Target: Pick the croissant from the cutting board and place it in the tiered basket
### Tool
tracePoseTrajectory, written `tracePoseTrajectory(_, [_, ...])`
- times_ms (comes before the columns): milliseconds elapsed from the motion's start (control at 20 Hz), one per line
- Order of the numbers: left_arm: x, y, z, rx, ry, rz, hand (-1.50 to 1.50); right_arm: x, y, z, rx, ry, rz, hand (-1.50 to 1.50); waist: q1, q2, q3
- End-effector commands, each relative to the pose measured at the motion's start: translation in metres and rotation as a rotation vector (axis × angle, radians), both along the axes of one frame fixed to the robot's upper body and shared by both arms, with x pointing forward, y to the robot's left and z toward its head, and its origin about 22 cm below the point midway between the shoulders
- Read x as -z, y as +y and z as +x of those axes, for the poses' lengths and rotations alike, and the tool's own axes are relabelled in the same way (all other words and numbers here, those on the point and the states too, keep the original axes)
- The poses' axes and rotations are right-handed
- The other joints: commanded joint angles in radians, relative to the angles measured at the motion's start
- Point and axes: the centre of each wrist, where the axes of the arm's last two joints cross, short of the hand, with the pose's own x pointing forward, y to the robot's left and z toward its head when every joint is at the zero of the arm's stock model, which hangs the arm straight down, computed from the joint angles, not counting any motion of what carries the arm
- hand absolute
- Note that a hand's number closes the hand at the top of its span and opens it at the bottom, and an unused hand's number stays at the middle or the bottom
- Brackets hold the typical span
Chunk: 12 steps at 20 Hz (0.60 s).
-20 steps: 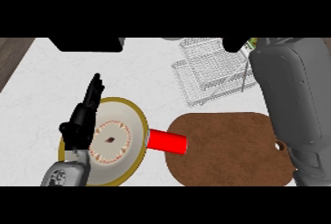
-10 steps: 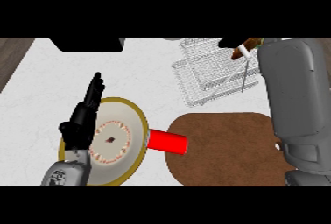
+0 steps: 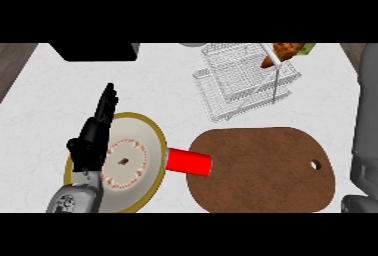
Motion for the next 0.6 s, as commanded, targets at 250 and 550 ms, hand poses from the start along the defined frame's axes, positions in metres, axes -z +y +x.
tracePoseTrajectory(250, [0.011, 0.021, -0.012, -0.023, 0.014, -0.015, 0.0, 0.02, -0.143, -0.073, 0.107, -0.092, 0.214, -1.5, -0.013, -0.002, 0.001])
tracePoseTrajectory(550, [0.004, 0.006, -0.014, -0.014, 0.009, 0.001, 0.0, 0.053, -0.229, -0.153, 0.06, -0.086, 0.246, -1.5, -0.019, -0.003, 0.001])
